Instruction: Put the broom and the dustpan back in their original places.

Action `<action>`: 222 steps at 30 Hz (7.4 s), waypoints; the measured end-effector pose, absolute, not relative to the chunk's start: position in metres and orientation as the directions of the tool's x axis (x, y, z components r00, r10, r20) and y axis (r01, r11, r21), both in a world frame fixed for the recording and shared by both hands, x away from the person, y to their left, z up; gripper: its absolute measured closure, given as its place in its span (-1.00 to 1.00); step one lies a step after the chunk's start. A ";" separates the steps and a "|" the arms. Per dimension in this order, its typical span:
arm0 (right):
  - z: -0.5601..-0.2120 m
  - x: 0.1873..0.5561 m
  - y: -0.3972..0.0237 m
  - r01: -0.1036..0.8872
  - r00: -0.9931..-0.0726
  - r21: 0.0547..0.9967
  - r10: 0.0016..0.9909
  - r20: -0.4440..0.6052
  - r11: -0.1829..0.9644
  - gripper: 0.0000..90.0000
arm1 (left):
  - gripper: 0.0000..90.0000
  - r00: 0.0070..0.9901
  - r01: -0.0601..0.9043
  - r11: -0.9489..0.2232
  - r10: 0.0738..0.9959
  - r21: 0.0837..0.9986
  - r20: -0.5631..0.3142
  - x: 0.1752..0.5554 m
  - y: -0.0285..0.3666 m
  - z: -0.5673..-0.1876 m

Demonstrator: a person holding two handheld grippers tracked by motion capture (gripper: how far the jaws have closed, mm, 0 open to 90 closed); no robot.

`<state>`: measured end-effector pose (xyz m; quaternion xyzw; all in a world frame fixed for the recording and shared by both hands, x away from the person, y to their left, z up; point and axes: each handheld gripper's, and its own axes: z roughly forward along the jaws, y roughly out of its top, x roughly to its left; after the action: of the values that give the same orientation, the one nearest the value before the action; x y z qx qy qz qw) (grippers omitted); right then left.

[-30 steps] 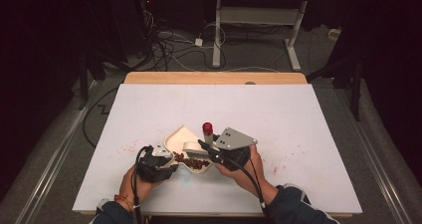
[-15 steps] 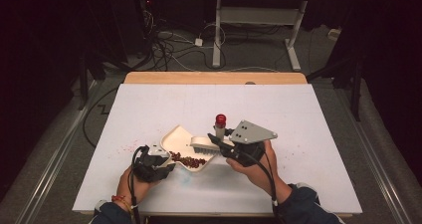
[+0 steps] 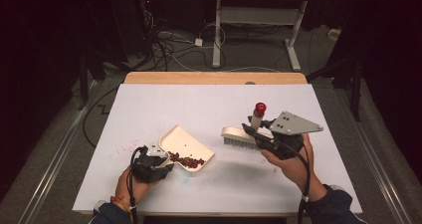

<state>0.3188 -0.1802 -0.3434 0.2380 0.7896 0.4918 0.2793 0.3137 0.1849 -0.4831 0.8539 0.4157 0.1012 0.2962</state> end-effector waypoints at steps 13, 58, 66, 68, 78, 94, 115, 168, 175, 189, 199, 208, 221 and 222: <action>-0.346 0.301 -0.241 0.162 -0.700 0.889 0.685 -0.203 0.429 0.56 | 0.41 0.608 0.662 -0.454 0.791 0.596 -0.073 0.317 0.185 -0.484; -0.368 0.316 -0.304 0.390 -0.748 0.795 0.663 -0.020 0.464 0.56 | 0.41 0.258 0.751 -0.154 0.964 0.642 -0.070 0.361 0.220 -0.488; -0.376 0.354 -0.300 0.440 -0.705 0.796 0.709 0.020 0.416 0.51 | 0.20 0.280 0.759 -0.149 0.953 0.633 -0.112 0.361 0.212 -0.490; -0.377 0.366 -0.297 0.457 -0.682 0.791 0.731 0.018 0.407 0.49 | 0.14 0.297 0.760 -0.154 0.946 0.632 -0.127 0.360 0.211 -0.490; -0.400 0.425 -0.276 0.523 -0.601 0.738 0.798 -0.035 0.426 0.34 | -0.19 0.410 0.683 -0.225 0.906 0.695 -0.110 0.342 0.209 -0.480; -0.418 0.447 -0.273 0.513 -0.512 0.777 0.856 -0.062 0.364 0.06 | -0.63 0.629 0.396 -0.482 0.763 0.781 0.153 0.291 0.210 -0.469; -0.404 0.426 -0.258 0.384 -0.558 0.842 0.822 -0.115 0.379 -0.26 | -0.64 0.645 0.392 -0.479 0.752 0.785 0.136 0.286 0.213 -0.480; -0.398 0.333 -0.268 0.224 -0.579 0.875 0.781 -0.234 0.429 -0.50 | -0.64 0.679 0.325 -0.530 0.708 0.783 0.197 0.283 0.203 -0.481; -0.410 0.324 -0.276 0.214 -0.575 0.871 0.778 -0.254 0.443 -0.50 | -0.64 0.677 0.335 -0.521 0.713 0.785 0.183 0.284 0.202 -0.481; -0.442 0.308 -0.288 0.233 -0.598 0.858 0.763 -0.245 0.458 -0.49 | -0.64 0.681 0.322 -0.524 0.707 0.788 0.191 0.288 0.199 -0.480; -0.465 0.302 -0.285 0.271 -0.617 0.819 0.744 -0.255 0.506 -0.48 | -0.64 0.680 0.336 -0.525 0.710 0.781 0.184 0.284 0.199 -0.482; -0.461 0.297 -0.280 0.239 -0.611 0.825 0.740 -0.282 0.512 -0.48 | -0.64 0.685 0.314 -0.528 0.702 0.789 0.196 0.280 0.200 -0.481; -0.459 0.299 -0.280 0.237 -0.609 0.828 0.742 -0.281 0.508 -0.48 | -0.64 0.686 0.330 -0.526 0.704 0.784 0.184 0.281 0.199 -0.482; -0.458 0.299 -0.280 0.236 -0.607 0.829 0.743 -0.281 0.506 -0.48 | -0.64 0.685 0.331 -0.526 0.705 0.784 0.183 0.281 0.199 -0.482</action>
<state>0.2988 -0.2803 -0.4583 0.3039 0.8057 0.3930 0.3226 0.2810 0.1985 -0.4822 0.8372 0.3094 0.2486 0.3762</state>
